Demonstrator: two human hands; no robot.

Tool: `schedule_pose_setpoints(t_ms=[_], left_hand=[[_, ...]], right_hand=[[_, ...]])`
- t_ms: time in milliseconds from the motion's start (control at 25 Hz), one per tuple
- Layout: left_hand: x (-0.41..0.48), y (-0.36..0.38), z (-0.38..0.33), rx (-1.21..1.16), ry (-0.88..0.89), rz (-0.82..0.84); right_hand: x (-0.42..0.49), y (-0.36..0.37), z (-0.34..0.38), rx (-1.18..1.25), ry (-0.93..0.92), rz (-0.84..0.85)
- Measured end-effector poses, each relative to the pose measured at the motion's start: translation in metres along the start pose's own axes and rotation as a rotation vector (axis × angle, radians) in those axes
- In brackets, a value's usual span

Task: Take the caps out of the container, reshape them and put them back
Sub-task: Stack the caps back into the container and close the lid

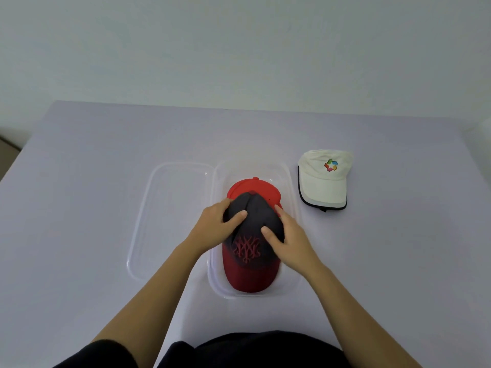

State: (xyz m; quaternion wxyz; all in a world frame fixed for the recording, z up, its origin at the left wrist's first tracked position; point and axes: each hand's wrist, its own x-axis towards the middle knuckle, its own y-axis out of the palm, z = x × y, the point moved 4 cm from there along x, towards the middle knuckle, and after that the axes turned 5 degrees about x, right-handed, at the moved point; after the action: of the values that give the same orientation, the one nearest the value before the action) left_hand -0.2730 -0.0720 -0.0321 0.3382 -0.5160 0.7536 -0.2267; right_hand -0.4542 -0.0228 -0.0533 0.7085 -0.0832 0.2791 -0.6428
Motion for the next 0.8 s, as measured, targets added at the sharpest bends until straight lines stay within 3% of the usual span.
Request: schedule_pose_setpoints(t_ms=[160,320,480,720,800], left_hand=[[0.007,-0.006,-0.006,0.261,-0.133,-0.017],[0.008,-0.019,-0.002,0.098,-0.156,0.162],[0.016,-0.018,0.008,0.231,-0.196,0.110],[0.016,-0.014,0.004,0.298,-0.307,0.069],[0.019,-0.019,-0.001,0.258,-0.314,0.126]], right_hand=[[0.011,-0.010,0.009,-0.237,0.071,-0.083],[0.016,-0.025,0.009,-0.368,0.234,-0.037],[0.015,-0.045,0.003,-0.428,0.320,-0.071],[0.016,-0.044,0.006,-0.404,0.211,-0.147],[0.017,-0.043,0.006,-0.253,0.133,-0.153]])
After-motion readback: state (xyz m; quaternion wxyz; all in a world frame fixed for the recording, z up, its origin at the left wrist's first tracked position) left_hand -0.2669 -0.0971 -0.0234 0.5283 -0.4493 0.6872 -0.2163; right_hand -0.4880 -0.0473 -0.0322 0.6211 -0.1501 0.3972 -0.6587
